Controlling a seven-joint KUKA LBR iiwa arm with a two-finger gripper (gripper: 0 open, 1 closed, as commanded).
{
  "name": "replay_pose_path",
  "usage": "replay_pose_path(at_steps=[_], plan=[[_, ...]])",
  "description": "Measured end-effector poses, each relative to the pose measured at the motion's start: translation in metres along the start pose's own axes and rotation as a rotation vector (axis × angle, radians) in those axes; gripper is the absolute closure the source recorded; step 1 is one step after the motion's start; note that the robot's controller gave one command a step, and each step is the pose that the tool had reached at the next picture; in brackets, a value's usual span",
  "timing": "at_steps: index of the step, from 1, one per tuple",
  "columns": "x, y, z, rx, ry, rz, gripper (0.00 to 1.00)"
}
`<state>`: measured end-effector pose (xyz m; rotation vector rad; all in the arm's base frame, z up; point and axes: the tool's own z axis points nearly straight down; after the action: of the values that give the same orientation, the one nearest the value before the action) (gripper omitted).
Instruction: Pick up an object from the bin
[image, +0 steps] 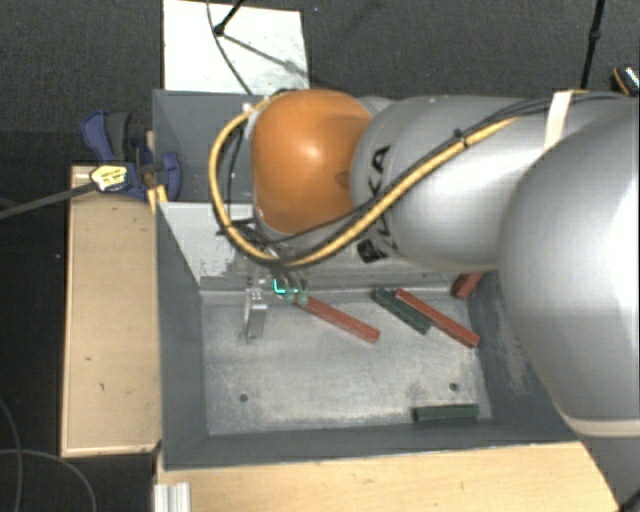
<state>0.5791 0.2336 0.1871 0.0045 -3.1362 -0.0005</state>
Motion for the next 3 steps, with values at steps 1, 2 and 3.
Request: replay_pose_path(at_steps=[1,2,3], plan=[[0.003,-0.117,0.120,0.002,-0.003,0.161,0.00],[0.002,-0.146,0.086,-0.002,-0.012,0.320,0.00],[-0.007,-0.139,0.086,-0.004,-0.013,0.407,0.00]])
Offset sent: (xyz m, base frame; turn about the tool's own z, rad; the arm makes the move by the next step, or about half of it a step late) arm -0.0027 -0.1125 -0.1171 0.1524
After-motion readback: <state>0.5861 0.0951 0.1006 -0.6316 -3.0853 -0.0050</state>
